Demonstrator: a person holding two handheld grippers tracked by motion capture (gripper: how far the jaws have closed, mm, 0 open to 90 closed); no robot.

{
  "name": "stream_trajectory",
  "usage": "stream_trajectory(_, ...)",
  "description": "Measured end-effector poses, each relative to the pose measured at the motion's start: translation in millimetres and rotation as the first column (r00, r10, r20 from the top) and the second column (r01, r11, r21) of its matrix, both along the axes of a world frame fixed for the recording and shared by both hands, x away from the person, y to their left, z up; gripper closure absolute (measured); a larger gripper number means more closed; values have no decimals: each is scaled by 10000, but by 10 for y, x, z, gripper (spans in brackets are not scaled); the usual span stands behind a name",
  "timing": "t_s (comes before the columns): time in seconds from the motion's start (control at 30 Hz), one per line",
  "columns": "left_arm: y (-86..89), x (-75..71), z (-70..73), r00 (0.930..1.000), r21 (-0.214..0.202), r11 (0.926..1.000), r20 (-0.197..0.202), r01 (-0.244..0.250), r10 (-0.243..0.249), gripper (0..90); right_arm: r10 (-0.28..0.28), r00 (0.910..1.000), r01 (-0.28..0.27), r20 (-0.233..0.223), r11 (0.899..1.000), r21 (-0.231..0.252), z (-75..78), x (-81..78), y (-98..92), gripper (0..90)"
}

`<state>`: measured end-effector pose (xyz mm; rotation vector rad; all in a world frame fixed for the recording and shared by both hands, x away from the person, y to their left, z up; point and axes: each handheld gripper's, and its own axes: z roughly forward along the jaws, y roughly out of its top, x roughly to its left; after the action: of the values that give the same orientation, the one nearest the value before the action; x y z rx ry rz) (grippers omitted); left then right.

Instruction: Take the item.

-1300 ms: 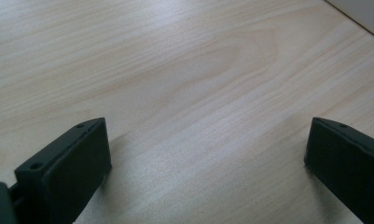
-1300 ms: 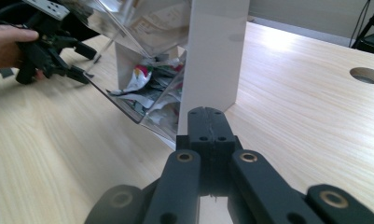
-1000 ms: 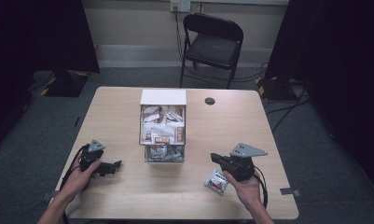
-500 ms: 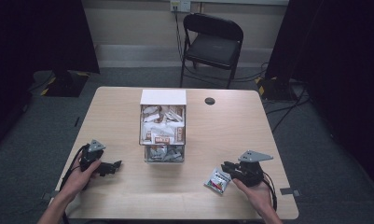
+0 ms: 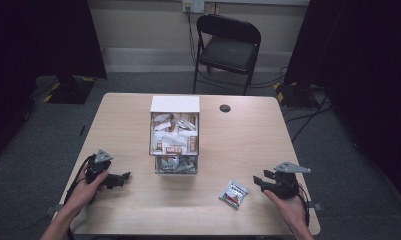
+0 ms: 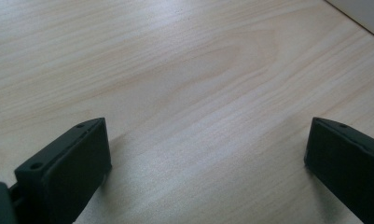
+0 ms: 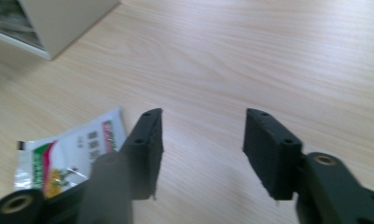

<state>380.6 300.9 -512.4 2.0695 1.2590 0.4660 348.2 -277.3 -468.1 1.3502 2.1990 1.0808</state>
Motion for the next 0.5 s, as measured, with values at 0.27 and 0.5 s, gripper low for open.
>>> stream_trajectory(0.27, 0, 0, 0, 10000, -7, 10000, -2, -6, 6, 0, -1397, 9899, 1380, -223, 9885, -622, -142, 67, -172, 267)
stream_trajectory(0.5, 0, 0, 0, 10000, -8, 10000, -4, -4, 4, 0, -2018, 9782, 1940, -498, 9723, -1307, -228, 61, -198, 205)
